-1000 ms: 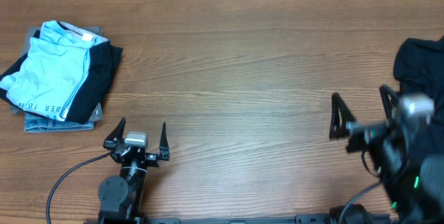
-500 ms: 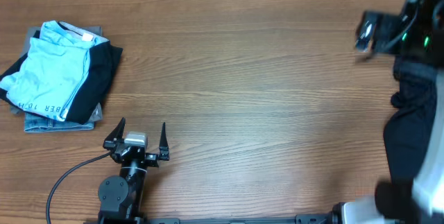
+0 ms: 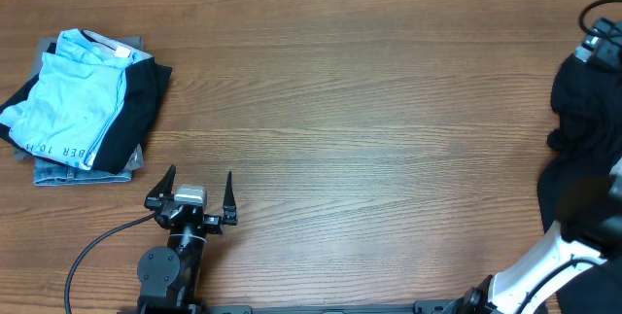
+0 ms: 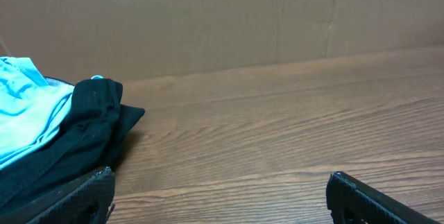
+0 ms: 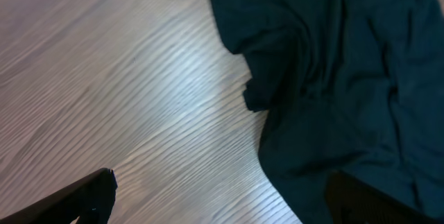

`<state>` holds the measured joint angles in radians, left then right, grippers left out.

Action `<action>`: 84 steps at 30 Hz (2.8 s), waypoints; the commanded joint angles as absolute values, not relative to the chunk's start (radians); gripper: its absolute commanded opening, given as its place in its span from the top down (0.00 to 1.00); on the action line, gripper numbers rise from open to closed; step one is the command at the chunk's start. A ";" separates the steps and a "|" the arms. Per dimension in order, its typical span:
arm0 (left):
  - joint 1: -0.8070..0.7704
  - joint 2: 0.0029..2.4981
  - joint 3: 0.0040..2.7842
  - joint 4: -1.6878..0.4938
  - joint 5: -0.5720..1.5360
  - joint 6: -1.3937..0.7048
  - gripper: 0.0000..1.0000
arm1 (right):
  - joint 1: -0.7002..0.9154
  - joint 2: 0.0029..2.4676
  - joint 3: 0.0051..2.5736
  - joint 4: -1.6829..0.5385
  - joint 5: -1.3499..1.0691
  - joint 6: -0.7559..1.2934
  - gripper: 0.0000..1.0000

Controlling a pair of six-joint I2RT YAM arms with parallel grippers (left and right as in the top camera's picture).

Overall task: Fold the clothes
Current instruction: 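Reach the right gripper to the black T-shirt at the right edge and grasp it, then drag the black T-shirt with the right gripper to the table center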

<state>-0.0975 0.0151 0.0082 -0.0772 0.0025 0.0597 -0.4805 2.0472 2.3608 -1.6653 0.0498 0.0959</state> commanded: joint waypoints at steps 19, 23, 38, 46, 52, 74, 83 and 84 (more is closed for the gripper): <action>-0.092 0.007 0.005 -0.077 -0.004 0.079 0.00 | -0.593 2.465 2.381 -1.509 0.015 0.092 0.39; -0.092 0.007 0.005 -0.077 -0.003 0.079 0.00 | -0.593 2.465 2.362 -1.488 0.025 0.078 0.39; -0.092 0.007 0.005 -0.077 -0.003 0.079 0.00 | -0.590 2.465 2.111 -1.365 0.055 0.083 0.45; -0.092 0.007 0.005 -0.077 -0.004 0.079 0.00 | -0.575 2.459 2.143 -1.388 0.009 0.106 0.96; -0.092 0.007 0.005 -0.077 -0.004 0.079 0.00 | -0.495 2.406 2.340 -1.497 -0.077 0.104 0.96; -0.092 0.007 0.005 -0.077 -0.004 0.079 0.00 | 0.410 2.370 2.394 -1.371 -0.279 0.241 0.96; -0.092 0.007 0.005 -0.077 -0.004 0.079 0.00 | 0.756 2.370 2.394 -1.303 -0.262 0.240 0.96; -0.092 0.007 0.005 -0.077 -0.004 0.079 0.00 | 0.782 2.370 2.394 -1.303 -0.256 0.240 0.96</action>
<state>-0.0975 0.0151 0.0082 -0.0772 0.0029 0.0601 0.7254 2.3928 2.3951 -1.3079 -0.2584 0.2314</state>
